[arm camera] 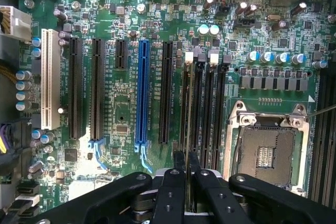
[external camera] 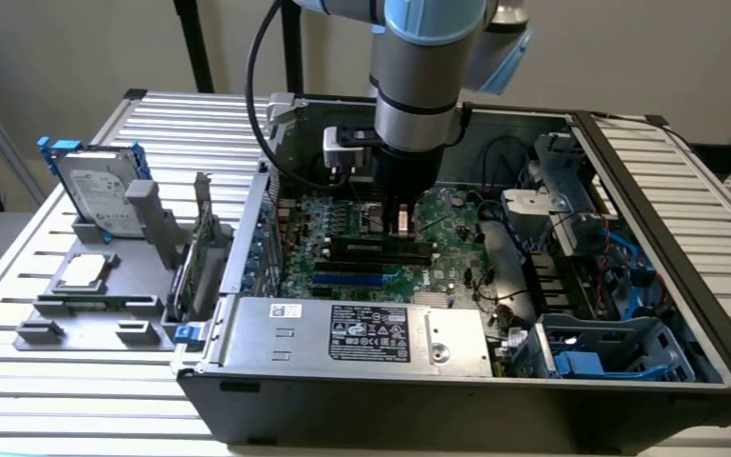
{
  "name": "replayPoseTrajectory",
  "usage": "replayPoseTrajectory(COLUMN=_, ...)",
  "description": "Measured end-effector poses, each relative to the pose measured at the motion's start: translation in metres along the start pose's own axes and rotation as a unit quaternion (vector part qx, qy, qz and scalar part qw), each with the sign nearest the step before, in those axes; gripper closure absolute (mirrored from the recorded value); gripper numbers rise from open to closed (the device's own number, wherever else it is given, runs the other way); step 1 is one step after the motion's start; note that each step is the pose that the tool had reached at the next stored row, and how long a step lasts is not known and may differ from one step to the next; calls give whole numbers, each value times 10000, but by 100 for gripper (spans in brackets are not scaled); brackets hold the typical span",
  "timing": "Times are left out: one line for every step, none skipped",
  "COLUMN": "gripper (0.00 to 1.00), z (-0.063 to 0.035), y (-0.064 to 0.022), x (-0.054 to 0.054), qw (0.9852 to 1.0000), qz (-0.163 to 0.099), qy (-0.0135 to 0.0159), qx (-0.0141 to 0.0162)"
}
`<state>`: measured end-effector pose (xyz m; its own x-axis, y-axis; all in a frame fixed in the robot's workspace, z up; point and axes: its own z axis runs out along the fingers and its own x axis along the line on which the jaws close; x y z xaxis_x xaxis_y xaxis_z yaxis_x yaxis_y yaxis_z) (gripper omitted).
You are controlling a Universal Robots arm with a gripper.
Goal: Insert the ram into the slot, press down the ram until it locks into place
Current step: 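Insert the ram into the slot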
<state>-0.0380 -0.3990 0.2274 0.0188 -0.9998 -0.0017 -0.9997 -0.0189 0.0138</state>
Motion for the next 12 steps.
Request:
replayPoseTrajectory(gripper=87, z=2, y=0, x=0, qw=10000, qz=0, qy=0, qx=0)
replayPoseTrajectory(gripper=87, z=3, y=0, x=0, qw=10000, qz=0, qy=0, qx=0)
replayPoseTrajectory(gripper=87, z=5, y=0, x=0, qw=10000, qz=0, qy=0, qx=0)
replayPoseTrajectory(gripper=87, z=13, y=0, x=0, qw=10000, qz=0, qy=0, qx=0)
replayPoseTrajectory(gripper=87, z=21, y=0, x=0, qw=10000, qz=0, qy=1, qx=0)
replayPoseTrajectory(gripper=87, z=23, y=0, x=0, qw=10000, qz=0, qy=0, qx=0)
replayPoseTrajectory(gripper=87, z=24, y=0, x=0, qw=10000, qz=0, qy=0, qx=0)
replayPoseTrajectory(gripper=87, z=26, y=0, x=0, qw=10000, qz=0, qy=0, qx=0)
replayPoseTrajectory(gripper=87, z=28, y=0, x=0, qw=10000, qz=0, qy=0, qx=0)
replayPoseTrajectory(gripper=87, z=29, y=-1, x=0, qw=10000, qz=0, qy=0, qx=0)
replayPoseTrajectory(gripper=87, z=31, y=0, x=0, qw=10000, qz=0, qy=0, qx=0)
replayPoseTrajectory(gripper=87, z=32, y=0, x=0, qw=10000, qz=0, qy=1, qx=0)
